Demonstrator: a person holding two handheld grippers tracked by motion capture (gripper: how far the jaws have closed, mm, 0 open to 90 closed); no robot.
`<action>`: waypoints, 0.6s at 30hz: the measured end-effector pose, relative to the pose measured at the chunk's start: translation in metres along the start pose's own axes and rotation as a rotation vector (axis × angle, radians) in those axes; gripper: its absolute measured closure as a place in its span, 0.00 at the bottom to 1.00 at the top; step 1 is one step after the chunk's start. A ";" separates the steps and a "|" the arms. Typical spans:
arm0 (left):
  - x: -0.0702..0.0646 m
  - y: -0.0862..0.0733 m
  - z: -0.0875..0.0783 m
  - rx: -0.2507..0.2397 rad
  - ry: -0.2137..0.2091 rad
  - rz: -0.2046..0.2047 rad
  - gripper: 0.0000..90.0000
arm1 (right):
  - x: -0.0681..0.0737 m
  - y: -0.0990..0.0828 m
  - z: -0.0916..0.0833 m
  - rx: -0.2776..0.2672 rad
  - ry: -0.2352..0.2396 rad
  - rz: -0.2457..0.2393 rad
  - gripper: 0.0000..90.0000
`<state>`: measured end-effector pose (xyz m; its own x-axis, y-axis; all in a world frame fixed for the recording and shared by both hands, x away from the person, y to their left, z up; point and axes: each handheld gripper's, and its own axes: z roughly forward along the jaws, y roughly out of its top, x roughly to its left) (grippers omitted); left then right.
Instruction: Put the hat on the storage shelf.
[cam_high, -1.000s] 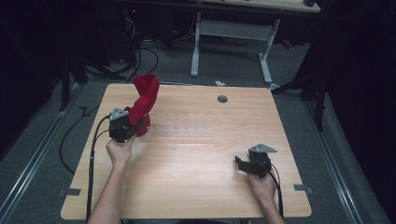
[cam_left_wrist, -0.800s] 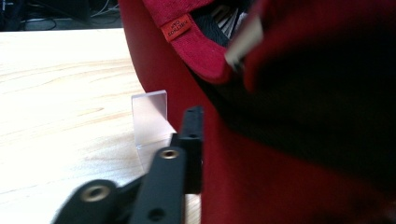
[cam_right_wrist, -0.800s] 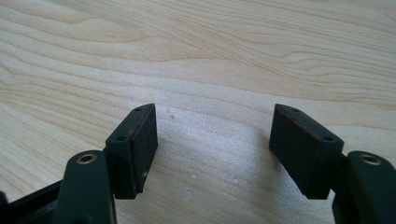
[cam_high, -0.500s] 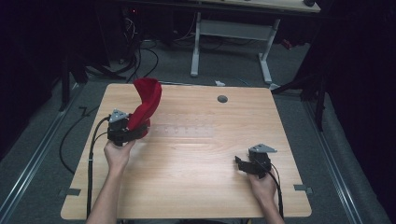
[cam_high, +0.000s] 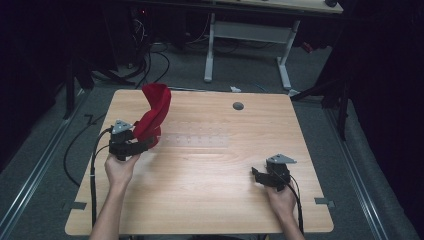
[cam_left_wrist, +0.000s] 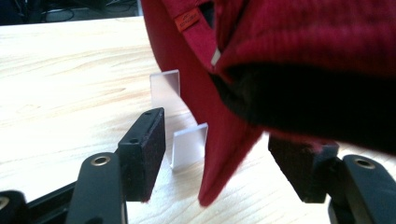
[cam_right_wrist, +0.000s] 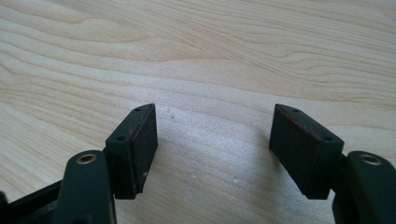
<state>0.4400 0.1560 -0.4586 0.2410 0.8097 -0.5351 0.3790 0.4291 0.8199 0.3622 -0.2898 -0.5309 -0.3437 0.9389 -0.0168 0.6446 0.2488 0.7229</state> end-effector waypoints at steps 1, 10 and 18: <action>0.001 0.000 -0.002 0.003 0.004 0.001 0.41 | 0.000 0.000 0.000 0.000 0.000 0.000 0.36; 0.005 -0.002 -0.016 -0.003 0.008 -0.012 0.41 | 0.000 0.000 0.000 0.000 0.000 0.000 0.36; 0.005 -0.005 -0.029 -0.004 0.013 -0.004 0.40 | 0.000 0.000 0.000 0.001 -0.001 0.001 0.36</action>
<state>0.4131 0.1692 -0.4592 0.2281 0.8131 -0.5356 0.3759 0.4339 0.8188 0.3621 -0.2897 -0.5309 -0.3423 0.9395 -0.0166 0.6455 0.2479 0.7224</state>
